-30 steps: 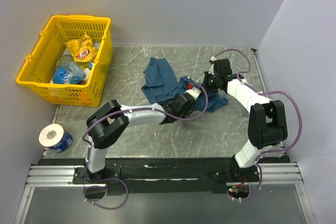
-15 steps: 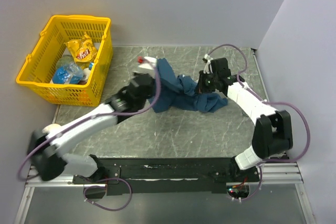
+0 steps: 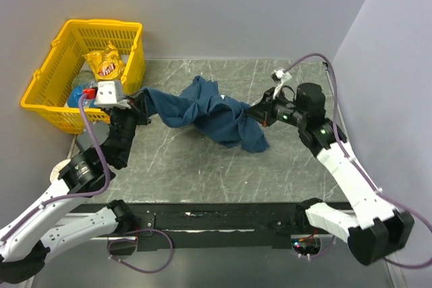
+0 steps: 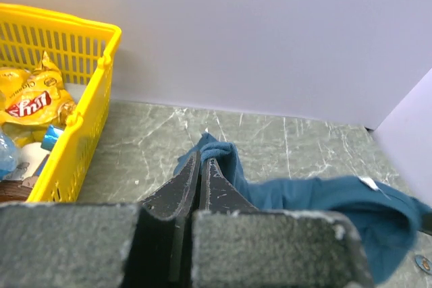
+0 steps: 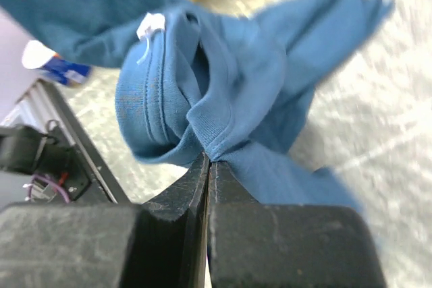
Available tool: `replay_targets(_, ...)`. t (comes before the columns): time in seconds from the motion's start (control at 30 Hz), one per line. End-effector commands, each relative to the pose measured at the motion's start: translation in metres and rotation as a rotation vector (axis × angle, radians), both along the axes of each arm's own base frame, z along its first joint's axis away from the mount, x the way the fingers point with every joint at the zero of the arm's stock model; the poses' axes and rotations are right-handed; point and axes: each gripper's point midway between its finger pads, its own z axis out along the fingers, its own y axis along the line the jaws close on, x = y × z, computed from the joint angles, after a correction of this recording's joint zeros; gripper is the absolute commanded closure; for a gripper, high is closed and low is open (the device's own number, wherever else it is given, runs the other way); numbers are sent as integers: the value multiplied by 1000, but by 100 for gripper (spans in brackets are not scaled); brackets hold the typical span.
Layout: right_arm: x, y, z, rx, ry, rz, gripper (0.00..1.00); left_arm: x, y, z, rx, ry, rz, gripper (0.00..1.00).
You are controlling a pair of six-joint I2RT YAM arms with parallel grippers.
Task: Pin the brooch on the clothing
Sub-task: Flatten out the clothes at the center of the board.
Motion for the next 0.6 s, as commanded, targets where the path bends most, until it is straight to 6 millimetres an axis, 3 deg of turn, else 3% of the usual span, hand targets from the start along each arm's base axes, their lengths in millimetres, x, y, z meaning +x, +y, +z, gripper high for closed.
replay_targets(0.0, -18, 9, 64, 120, -266, 98, 100, -3, 2, 14, -4, -36, -2, 99)
replay_targets(0.13, 5, 2, 61, 96, -245, 17, 100, 3, 8, 20, -12, -54, 55, 99)
replay_targets(0.17, 26, 0, 44, 66, -189, -39, 100, 6, 15, 17, 9, -39, 103, 99)
replay_targets(0.23, 54, -12, 30, 30, -101, -123, 100, 14, 12, 17, 29, -17, 135, 99)
replay_targets(0.27, 79, -18, -2, -13, 5, -189, 100, 17, 13, 15, 40, -9, 149, 99)
replay_targets(0.3, 95, -21, 4, -18, 12, -217, 100, 19, 13, 19, 31, -13, 156, 99)
replay_targets(0.33, 113, -28, -38, -85, 150, -262, 79, 25, 9, 17, 42, -8, 155, 99)
replay_targets(0.37, 125, -34, -49, -122, 197, -313, 64, 29, 10, 15, 40, 3, 162, 99)
replay_targets(0.4, 147, -47, -36, -160, 171, -404, 52, 32, 8, 20, 30, -3, 147, 99)
replay_targets(0.43, 148, -53, -65, -237, 271, -434, 34, 40, 4, 15, 45, 13, 149, 99)
replay_targets(0.5, 153, -59, -64, -282, 256, -479, 23, 49, 4, 11, 52, 35, 149, 99)
replay_targets(0.53, 147, -56, -56, -289, 227, -481, 15, 55, 1, 5, 66, 54, 148, 99)
replay_targets(0.57, 141, -55, -63, -314, 212, -481, 11, 61, 3, 1, 66, 67, 162, 99)
